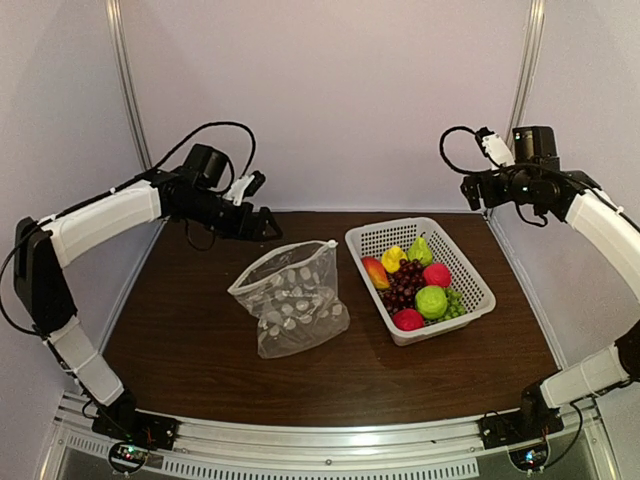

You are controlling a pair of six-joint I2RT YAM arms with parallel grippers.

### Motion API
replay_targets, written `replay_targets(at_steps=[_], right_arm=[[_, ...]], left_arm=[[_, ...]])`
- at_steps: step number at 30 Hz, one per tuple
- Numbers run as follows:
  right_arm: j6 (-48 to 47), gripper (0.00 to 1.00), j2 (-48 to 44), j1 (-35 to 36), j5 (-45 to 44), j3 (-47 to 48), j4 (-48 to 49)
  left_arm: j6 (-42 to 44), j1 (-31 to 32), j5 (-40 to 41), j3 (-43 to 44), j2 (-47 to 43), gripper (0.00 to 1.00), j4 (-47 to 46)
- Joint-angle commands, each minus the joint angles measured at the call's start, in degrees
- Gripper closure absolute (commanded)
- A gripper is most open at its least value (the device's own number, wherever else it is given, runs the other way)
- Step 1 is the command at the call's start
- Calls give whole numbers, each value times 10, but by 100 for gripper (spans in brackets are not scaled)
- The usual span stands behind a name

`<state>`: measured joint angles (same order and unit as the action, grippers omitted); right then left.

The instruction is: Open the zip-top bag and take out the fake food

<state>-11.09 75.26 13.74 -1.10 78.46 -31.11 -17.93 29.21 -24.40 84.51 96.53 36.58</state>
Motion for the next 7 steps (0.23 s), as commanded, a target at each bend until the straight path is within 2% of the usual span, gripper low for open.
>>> replay_targets(at_steps=[1, 7], right_arm=[[26, 0, -10, -12, -29, 6, 9], [45, 0, -8, -35, -5, 5, 17]], left_arm=[[27, -2, 138, 26, -76, 3, 16], [41, -3, 234, -24, -154, 3, -15]])
